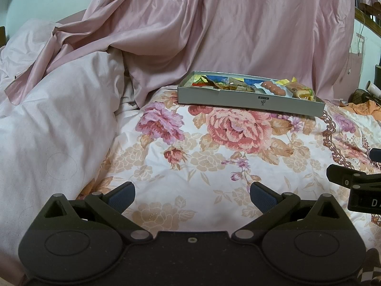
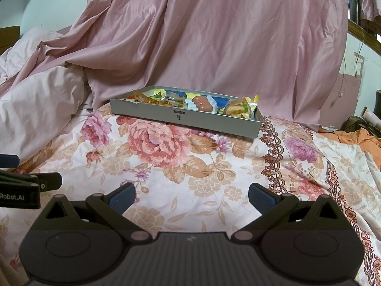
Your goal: Organize snacks
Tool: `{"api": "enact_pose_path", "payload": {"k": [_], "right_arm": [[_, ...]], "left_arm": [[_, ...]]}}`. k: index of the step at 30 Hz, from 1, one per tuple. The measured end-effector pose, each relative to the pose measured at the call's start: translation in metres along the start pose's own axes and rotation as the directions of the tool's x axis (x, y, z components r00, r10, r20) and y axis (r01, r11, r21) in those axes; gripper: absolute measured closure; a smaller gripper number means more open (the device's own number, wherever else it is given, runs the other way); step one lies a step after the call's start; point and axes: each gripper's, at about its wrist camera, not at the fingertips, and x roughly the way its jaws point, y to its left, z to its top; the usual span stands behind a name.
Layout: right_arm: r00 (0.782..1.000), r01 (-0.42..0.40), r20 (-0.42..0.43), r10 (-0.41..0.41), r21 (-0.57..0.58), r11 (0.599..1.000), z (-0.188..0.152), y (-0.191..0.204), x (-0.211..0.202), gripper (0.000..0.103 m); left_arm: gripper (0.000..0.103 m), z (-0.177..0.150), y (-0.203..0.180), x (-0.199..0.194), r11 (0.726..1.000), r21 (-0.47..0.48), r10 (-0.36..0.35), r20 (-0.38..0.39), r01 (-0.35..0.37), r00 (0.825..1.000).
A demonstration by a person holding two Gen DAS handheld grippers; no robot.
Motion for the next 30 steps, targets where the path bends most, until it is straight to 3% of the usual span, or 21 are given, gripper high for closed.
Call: {"api": "enact_pose_path", "payload": {"k": [30], "right_arm": [[1.000, -0.002, -0.009, 0.002, -0.001, 1.000, -0.0041, 0.0023, 0.0004, 0.000]], "left_arm": [[0.001, 0.0003, 0.0000, 0.0002, 1.000, 0.001, 0.000, -0.003, 0.000, 1.000]]}}
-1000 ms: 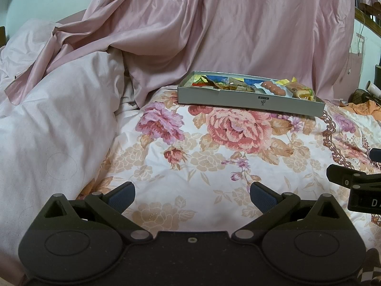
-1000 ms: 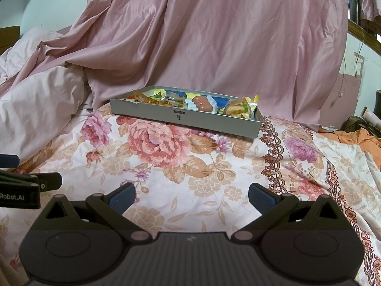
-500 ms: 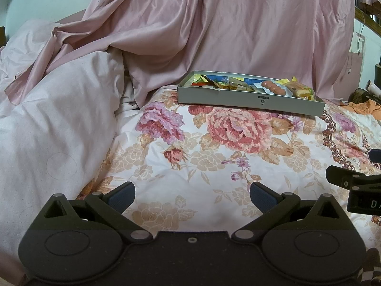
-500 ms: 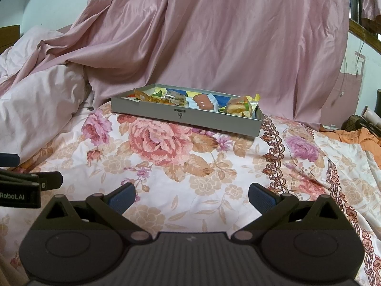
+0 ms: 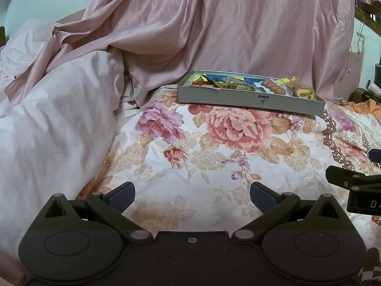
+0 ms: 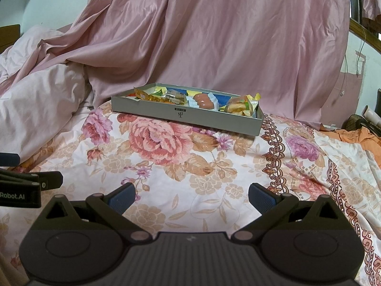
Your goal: Organize snacks
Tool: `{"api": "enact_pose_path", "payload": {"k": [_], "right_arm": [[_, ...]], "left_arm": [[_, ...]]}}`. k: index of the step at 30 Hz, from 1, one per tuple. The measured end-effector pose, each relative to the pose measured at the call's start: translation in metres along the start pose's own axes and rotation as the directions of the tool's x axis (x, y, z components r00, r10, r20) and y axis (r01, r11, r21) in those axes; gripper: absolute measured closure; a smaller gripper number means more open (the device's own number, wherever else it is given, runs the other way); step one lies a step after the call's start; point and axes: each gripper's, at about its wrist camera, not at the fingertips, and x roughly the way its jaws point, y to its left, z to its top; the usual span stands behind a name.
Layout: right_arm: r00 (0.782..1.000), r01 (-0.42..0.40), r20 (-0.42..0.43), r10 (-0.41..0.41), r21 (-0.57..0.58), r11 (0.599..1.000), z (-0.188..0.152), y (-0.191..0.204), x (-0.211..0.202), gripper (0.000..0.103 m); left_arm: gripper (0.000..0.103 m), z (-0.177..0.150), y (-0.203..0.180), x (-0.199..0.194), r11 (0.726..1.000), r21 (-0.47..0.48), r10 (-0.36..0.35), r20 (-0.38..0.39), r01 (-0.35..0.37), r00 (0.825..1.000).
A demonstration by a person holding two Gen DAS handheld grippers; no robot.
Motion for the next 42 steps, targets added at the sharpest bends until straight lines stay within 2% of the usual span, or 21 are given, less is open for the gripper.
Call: {"api": "enact_pose_path", "payload": {"k": [16, 21, 26, 32, 42], "right_arm": [[1.000, -0.001, -0.004, 0.001, 0.000, 1.000, 0.0010, 0.0012, 0.0006, 0.000], [1.000, -0.003, -0.010, 0.003, -0.002, 1.000, -0.0015, 0.0014, -0.0002, 0.000], [1.000, -0.004, -0.017, 0.003, -0.007, 1.000, -0.0028, 0.0028, -0.0023, 0.000], [1.000, -0.003, -0.024, 0.003, -0.011, 1.000, 0.0003, 0.0027, 0.0004, 0.000], [1.000, -0.003, -0.027, 0.002, -0.012, 1.000, 0.0002, 0.0035, 0.0006, 0.000]], "left_arm": [[0.001, 0.0003, -0.0001, 0.0008, 1.000, -0.003, 0.003, -0.005, -0.003, 1.000], [0.001, -0.0029, 0.0026, -0.0019, 0.999, -0.033, -0.005, -0.007, 0.005, 1.000], [0.001, -0.0009, 0.0008, 0.0020, 0.999, -0.043, 0.020, -0.038, -0.021, 0.999], [0.001, -0.0012, 0.0058, 0.0044, 0.996, -0.083, 0.008, -0.062, -0.013, 0.998], [0.001, 0.0005, 0.0035, 0.0020, 0.997, -0.075, 0.016, -0.047, -0.020, 0.999]]}}
